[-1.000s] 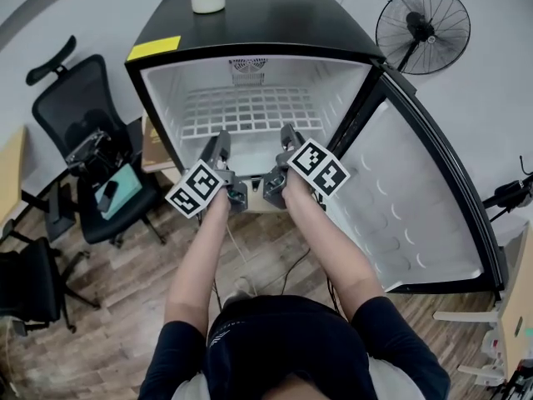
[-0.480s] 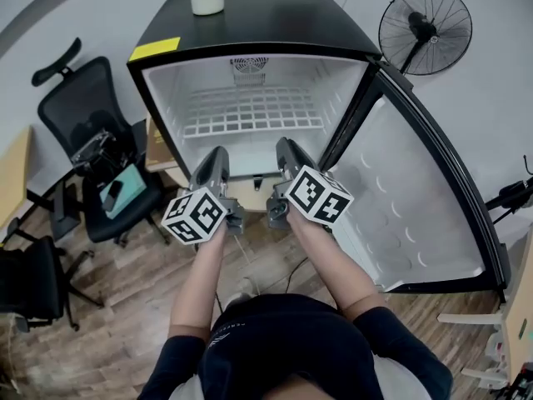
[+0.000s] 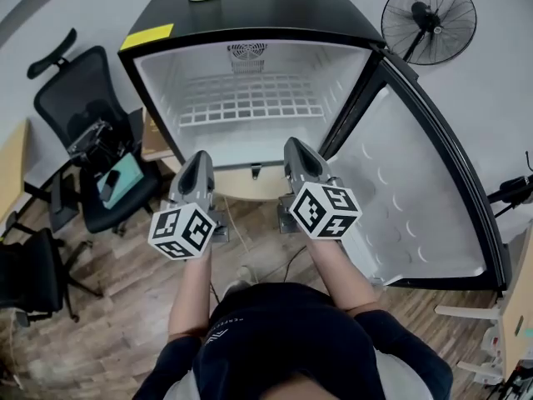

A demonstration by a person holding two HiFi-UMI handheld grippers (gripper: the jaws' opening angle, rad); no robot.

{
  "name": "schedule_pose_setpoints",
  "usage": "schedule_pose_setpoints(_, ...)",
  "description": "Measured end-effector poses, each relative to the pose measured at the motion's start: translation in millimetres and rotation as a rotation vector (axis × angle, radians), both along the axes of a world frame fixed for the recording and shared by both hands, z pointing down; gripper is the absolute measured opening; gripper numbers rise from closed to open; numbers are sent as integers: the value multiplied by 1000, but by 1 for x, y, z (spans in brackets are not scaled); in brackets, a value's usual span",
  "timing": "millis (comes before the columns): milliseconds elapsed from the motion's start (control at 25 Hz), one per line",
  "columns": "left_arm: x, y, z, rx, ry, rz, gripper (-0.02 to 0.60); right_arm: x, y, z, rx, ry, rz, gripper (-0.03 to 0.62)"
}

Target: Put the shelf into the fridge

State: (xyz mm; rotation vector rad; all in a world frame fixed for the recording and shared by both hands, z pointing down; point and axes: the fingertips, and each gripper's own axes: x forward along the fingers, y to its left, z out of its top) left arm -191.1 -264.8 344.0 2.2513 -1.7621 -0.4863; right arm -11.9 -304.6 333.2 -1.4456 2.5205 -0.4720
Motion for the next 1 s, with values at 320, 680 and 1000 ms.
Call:
schedule_pose_setpoints(320, -5, 30, 12, -19, -70, -22, 14, 18, 26, 20, -21, 43, -3, 0)
schedule_pose_setpoints(680, -15, 49, 21, -48, -59, -43, 14, 24, 43, 34, -40, 75, -13, 0)
schedule_pose_setpoints(1000, -14, 57, 22, -58, -49, -35, 14, 30, 48, 33, -50, 58, -4, 0)
